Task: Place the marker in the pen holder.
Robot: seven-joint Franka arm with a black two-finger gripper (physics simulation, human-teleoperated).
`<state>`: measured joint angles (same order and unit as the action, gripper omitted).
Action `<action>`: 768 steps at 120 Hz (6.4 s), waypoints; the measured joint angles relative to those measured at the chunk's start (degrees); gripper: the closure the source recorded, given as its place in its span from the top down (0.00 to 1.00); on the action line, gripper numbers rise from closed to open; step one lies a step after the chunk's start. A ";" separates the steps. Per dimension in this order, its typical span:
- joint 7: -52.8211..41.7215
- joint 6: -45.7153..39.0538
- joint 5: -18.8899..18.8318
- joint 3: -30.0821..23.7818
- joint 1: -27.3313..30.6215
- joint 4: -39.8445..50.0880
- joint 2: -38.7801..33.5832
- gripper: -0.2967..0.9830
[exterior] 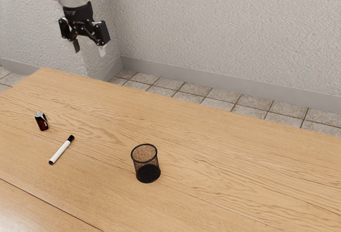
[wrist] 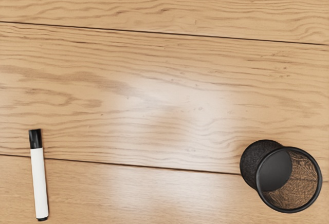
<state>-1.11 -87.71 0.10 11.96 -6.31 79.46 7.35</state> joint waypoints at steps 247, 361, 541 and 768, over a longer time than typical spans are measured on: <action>-9.94 -37.97 -0.18 12.44 3.40 39.48 8.68 0.77; -21.34 -39.46 0.88 8.07 9.12 34.70 15.42 0.62; -23.23 -41.83 8.85 6.06 9.70 33.85 17.86 0.25; -23.45 -96.58 20.04 -30.46 9.47 68.23 -11.27 0.26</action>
<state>-24.56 -184.29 20.15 -18.49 3.17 147.69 -3.92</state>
